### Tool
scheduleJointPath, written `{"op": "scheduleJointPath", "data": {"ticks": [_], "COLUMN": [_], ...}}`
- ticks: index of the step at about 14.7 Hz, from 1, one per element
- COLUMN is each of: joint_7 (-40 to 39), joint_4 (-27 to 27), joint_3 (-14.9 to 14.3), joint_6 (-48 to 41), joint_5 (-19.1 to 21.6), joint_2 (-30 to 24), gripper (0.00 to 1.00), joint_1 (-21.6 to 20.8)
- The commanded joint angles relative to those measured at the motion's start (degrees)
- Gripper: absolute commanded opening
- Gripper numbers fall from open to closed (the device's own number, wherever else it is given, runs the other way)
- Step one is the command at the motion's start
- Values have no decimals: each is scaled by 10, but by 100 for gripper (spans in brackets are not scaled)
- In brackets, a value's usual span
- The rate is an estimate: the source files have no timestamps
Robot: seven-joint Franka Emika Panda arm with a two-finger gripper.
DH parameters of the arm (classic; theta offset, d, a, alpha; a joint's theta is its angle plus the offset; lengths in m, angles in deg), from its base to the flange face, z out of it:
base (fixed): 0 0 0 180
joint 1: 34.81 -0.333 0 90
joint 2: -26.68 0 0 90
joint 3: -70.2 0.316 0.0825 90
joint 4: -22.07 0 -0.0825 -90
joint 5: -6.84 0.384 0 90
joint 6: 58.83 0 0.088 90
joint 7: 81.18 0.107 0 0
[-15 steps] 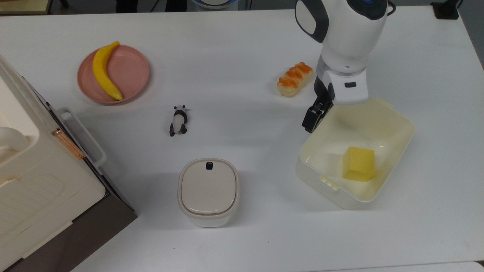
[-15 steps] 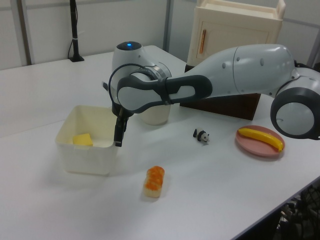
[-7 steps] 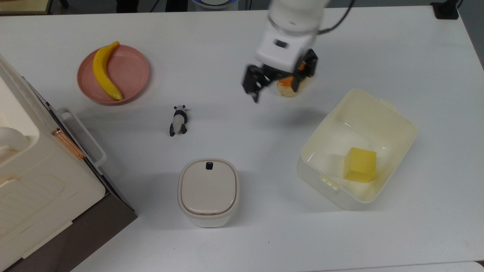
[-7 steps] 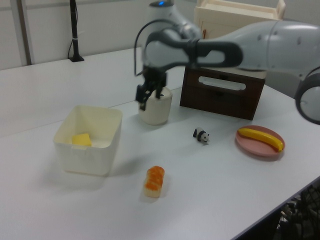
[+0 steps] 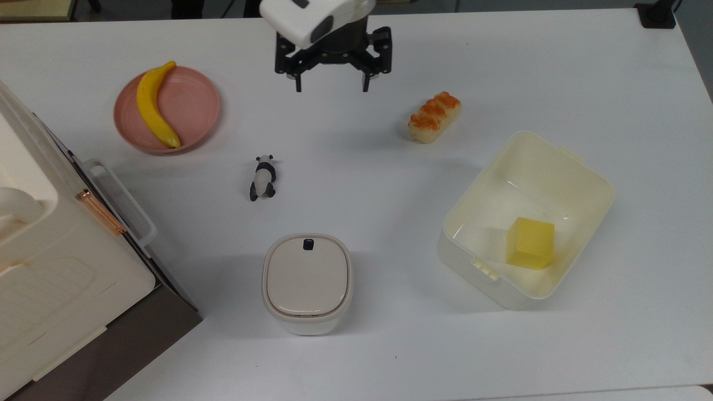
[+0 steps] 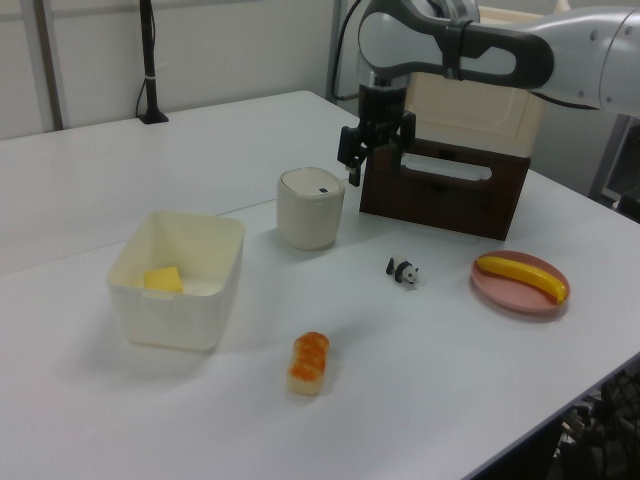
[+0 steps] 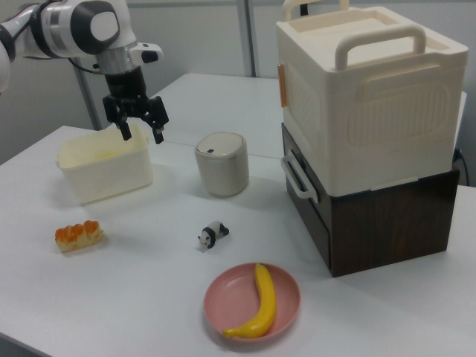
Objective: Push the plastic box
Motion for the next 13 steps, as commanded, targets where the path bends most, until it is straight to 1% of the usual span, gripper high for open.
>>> {"op": "scheduleJointPath", "data": {"ticks": [1, 3, 7, 13], "joint_7": [15, 15, 22, 24], "joint_4": [-11, -11, -11, -11], "joint_3": [4, 4, 4, -2], "joint_6": [-9, -9, -9, -10], "joint_5": [1, 8, 8, 8], "joint_2": [-22, -25, -28, -39], "gripper": [100, 100, 100, 100], "joint_1": [19, 27, 38, 39]}}
